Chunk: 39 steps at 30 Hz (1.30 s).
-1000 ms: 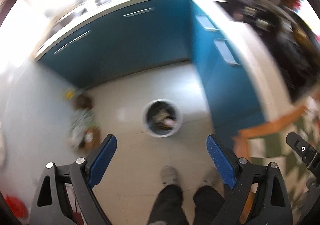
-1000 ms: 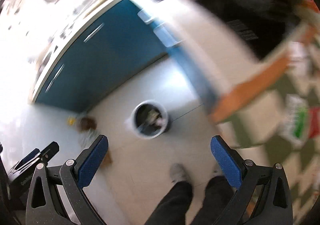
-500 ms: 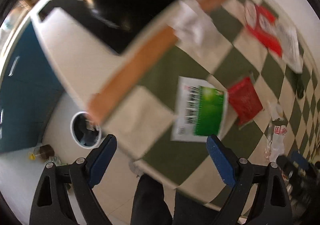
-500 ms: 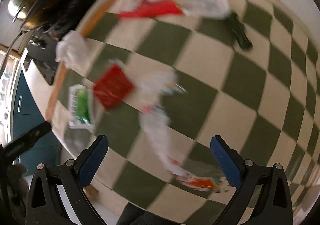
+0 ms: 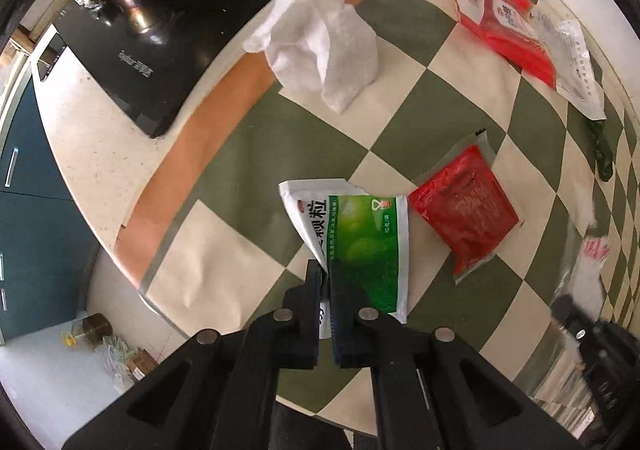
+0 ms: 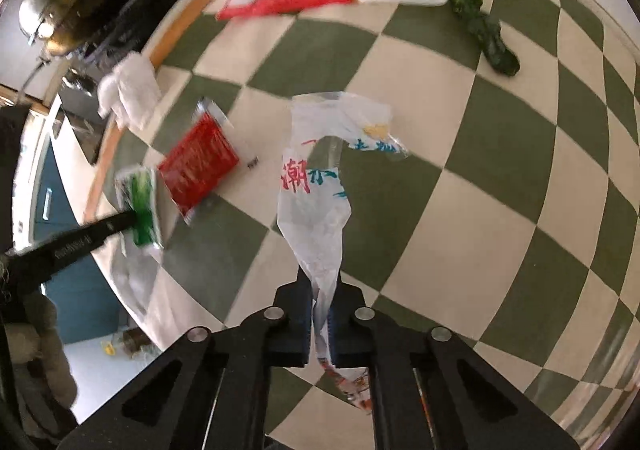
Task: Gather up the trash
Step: 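Grasp the green sachet with the left tool while the right grasps the clear plastic bag, then carry the sachet and plastic bag to the white bin and release both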
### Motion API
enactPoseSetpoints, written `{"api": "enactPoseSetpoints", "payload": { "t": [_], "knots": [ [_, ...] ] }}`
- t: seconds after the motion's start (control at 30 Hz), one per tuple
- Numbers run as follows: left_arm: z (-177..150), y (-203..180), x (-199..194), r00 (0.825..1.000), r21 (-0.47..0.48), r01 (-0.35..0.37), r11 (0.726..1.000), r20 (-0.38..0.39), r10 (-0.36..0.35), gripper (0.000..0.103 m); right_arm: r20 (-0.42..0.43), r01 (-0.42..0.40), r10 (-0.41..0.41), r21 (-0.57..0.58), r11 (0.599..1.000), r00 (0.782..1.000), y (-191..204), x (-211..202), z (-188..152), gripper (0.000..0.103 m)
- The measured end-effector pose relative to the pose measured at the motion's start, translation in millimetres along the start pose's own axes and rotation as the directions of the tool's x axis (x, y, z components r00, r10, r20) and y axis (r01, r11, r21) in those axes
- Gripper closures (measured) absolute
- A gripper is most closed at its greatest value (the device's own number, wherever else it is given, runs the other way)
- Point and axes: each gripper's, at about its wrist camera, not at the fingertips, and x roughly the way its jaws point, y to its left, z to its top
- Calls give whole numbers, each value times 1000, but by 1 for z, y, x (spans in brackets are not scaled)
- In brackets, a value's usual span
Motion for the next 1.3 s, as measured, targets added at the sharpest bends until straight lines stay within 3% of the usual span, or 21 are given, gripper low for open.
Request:
{"api": "enactPoseSetpoints", "payload": {
  "t": [0.23,0.53,0.73,0.87,0.97,1.1,1.3],
  "knots": [
    [-13,23,-50,993,-9,-25,1000,111,26,102,79,-59,63,-61,996,995,30,-38,11,99],
    [-34,68,-120,963,-72,-12,997,269,31,102,121,-148,167,-152,977,979,107,-68,18,100],
    [-52,121,-141,943,-152,-27,988,324,76,102,81,-217,244,-251,943,966,177,-68,4,100],
    [-75,177,-141,943,-246,-39,969,311,117,102,11,-274,293,-320,907,956,233,-50,-14,100],
    [-103,235,-128,952,-347,-34,937,275,136,102,-70,-324,322,-371,871,944,285,-22,-34,100],
    [-152,328,-83,970,-504,-33,863,192,150,102,-168,-366,325,-428,827,931,353,38,-68,100],
    [-218,452,41,994,-674,-31,738,59,96,102,-340,-398,258,-451,799,904,447,208,-137,100]
  ]
}}
